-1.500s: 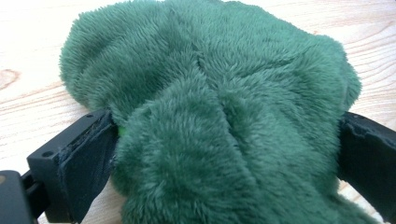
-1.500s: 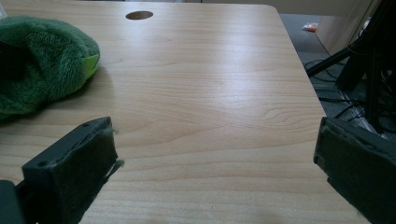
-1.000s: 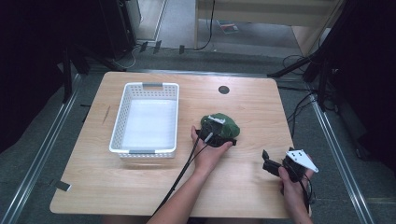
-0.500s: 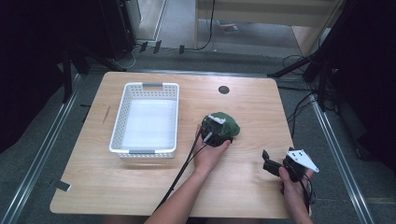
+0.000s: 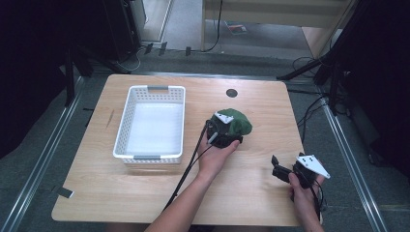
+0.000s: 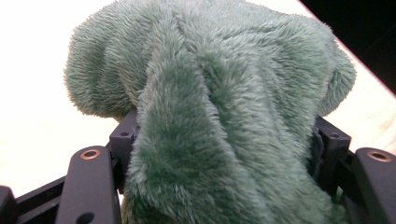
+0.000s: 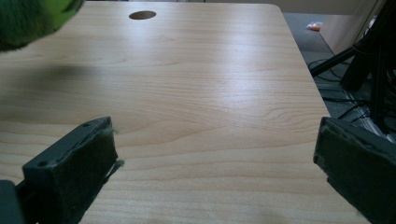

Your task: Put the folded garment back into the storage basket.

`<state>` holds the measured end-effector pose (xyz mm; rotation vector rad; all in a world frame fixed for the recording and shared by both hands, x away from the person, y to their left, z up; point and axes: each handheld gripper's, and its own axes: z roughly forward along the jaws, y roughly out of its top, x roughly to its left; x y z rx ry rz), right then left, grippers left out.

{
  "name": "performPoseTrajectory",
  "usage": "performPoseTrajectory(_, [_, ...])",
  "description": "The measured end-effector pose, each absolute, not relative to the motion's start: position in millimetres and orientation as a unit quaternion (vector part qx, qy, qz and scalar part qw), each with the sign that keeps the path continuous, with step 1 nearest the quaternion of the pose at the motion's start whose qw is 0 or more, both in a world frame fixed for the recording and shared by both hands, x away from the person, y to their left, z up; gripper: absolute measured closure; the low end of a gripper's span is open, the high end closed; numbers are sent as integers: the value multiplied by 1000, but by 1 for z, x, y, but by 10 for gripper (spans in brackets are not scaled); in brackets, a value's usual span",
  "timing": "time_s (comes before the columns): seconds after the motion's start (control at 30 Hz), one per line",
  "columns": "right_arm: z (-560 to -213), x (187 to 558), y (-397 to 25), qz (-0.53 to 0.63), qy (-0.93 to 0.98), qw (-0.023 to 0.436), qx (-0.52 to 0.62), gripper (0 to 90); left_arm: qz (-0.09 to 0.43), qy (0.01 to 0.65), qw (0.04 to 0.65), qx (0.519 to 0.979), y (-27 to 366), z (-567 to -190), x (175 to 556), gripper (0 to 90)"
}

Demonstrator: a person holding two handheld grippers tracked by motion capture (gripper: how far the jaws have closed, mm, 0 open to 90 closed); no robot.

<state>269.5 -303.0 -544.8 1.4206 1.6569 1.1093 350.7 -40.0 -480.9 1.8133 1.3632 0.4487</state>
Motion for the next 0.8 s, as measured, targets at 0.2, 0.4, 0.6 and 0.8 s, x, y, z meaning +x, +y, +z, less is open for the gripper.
performPoseTrajectory(0.2, [-545,269,-303,427,637,339,546,0,184,529,415,718,-31,-463,345,326])
performPoseTrajectory(0.4, [-545,269,-303,426,637,340,545,0,192,524,426,712,-19,-446,343,326])
performPoseTrajectory(0.6, [-545,269,-303,426,638,340,545,0,196,521,437,707,-9,-433,339,327])
performPoseTrajectory(0.8, [-545,269,-303,426,637,339,546,0,197,522,443,702,0,-425,338,328])
